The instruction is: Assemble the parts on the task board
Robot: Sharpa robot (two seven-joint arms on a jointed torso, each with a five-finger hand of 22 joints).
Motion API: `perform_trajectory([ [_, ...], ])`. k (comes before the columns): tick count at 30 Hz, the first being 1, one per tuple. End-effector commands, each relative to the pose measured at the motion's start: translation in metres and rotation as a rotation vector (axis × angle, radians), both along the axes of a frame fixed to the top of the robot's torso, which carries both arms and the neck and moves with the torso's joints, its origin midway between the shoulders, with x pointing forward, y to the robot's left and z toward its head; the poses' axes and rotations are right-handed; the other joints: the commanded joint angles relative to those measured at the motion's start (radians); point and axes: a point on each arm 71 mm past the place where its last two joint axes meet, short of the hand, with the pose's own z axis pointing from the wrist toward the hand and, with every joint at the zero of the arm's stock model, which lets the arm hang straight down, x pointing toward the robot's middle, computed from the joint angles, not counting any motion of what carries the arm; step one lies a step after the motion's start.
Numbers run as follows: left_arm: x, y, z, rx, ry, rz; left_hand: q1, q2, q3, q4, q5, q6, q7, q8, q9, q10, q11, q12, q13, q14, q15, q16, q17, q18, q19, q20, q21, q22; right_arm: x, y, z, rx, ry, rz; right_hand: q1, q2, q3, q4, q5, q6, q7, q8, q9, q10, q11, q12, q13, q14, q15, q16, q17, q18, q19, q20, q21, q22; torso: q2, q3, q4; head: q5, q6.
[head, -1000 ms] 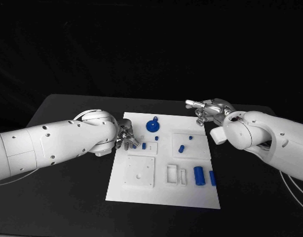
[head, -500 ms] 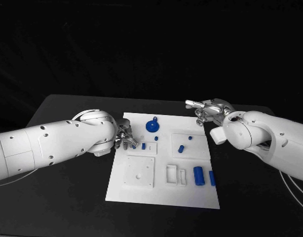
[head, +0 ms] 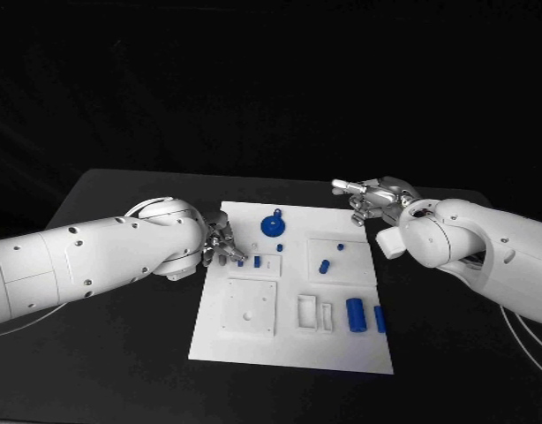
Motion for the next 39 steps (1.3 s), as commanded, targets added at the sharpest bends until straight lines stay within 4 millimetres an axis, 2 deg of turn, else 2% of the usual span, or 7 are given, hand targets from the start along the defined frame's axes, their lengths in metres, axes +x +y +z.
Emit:
perform_trajectory([
  [1,0.000,0.005,-0.002,-0.027,-0.017,0.054,0.000,-0.014,-0.011,0.048,-0.025,-0.005,0.006,0.003,-0.014,-0.002,0.005,0.011,0.002,0.003,0.003,-0.006,0.001,-0.014,0.010,0.001,-0.010,0.017,0.000,0.001,0.000,0.000,-0.002,0.018,0.000,0.007,-0.002,-0.003,0.005,-0.003,0.000,-0.002,-0.001,-0.005,-0.003,0.001,-0.001,-0.002,0.001,0.005,-0.001,0.017,0.031,0.004,-0.004,0.051,0.000,0.0006,-0.0002,0.000,0.001],
  [9,0.001,0.012,0.001,-0.081,-0.047,0.099,-0.006,-0.049,-0.011,0.122,-0.084,-0.027,0.015,0.009,-0.017,-0.007,0.011,0.019,0.002,0.005,0.006,-0.006,0.002,-0.010,0.018,0.004,-0.019,0.019,0.000,0.001,0.000,-0.001,-0.002,0.016,0.000,0.006,-0.003,-0.002,0.007,-0.003,0.000,-0.002,-0.001,-0.005,-0.003,0.000,-0.001,-0.003,0.001,0.003,-0.001,0.017,0.031,0.004,-0.004,0.051,0.000,0.0012,-0.0007,-0.002,0.001],
  [17,0.002,0.010,0.006,-0.248,-0.081,0.112,-0.028,-0.085,0.015,0.121,-0.301,-0.107,0.047,0.012,-0.110,-0.066,0.045,-0.044,-0.048,-0.036,0.034,-0.039,-0.017,-0.003,-0.013,0.029,-0.061,0.011,0.000,-0.001,0.000,-0.002,-0.001,0.012,0.000,0.006,-0.003,-0.002,0.007,-0.003,0.000,-0.002,-0.001,-0.005,-0.003,0.000,-0.001,-0.003,0.001,0.003,-0.001,0.017,0.031,0.004,-0.004,0.051,0.001,0.0016,0.0000,-0.007,0.003],
  [23,0.005,-0.002,0.016,-0.360,-0.195,0.012,0.248,0.036,0.071,-0.124,-0.271,-0.089,0.064,0.028,-0.211,-0.084,0.060,-0.204,-0.193,-0.068,0.045,-0.098,-0.054,0.002,-0.031,0.041,-0.113,0.007,0.000,-0.002,0.000,-0.005,-0.004,0.006,0.000,0.006,-0.003,-0.002,0.007,-0.003,0.000,-0.002,-0.001,-0.005,-0.003,0.000,-0.001,-0.003,0.001,0.003,-0.001,0.017,0.031,0.004,-0.004,0.051,0.002,0.0016,-0.0007,-0.012,0.008],
  [30,0.001,-0.030,0.029,-0.340,-0.386,-0.225,0.271,-0.014,0.136,-0.280,-0.295,0.033,0.065,-0.121,-0.245,0.020,0.078,-0.501,-0.224,-0.064,0.059,-0.146,-0.075,0.024,-0.060,0.054,-0.078,0.024,0.002,-0.007,0.000,-0.024,-0.021,-0.009,0.003,0.006,-0.003,-0.003,0.024,-0.004,0.001,-0.002,-0.001,-0.015,-0.002,-0.010,-0.010,-0.007,0.002,-0.005,-0.007,0.018,0.028,0.005,-0.019,0.048,0.003,-0.0009,-0.0013,-0.020,0.013],
  [34,0.001,-0.046,0.032,-0.306,-0.452,-0.331,0.250,-0.008,0.154,-0.316,-0.294,0.080,0.062,-0.195,-0.241,0.039,0.080,-0.553,-0.224,-0.058,0.060,-0.148,-0.072,0.027,-0.068,0.055,-0.054,0.024,0.003,-0.007,0.001,-0.041,-0.043,-0.008,0.006,0.006,-0.003,-0.006,0.026,-0.010,0.003,-0.001,-0.002,-0.034,0.000,-0.037,-0.035,-0.021,0.006,-0.041,-0.036,0.021,0.016,0.008,-0.074,0.035,0.002,0.0006,-0.0034,-0.018,0.015],
  [39,0.002,-0.060,0.030,-0.264,-0.492,-0.411,0.239,-0.009,0.163,-0.324,-0.302,0.070,0.059,-0.199,-0.243,0.018,0.085,-0.557,-0.225,-0.050,0.063,-0.144,-0.070,0.032,-0.068,0.058,-0.045,0.024,0.003,-0.005,0.003,-0.054,-0.077,-0.002,0.015,0.005,-0.003,-0.023,0.041,-0.019,0.007,-0.003,-0.004,-0.036,0.004,-0.206,-0.230,-0.049,0.014,-0.148,-0.163,0.020,-0.003,0.016,-0.306,-0.097,0.002,0.0013,-0.0037,-0.021,0.015],
])
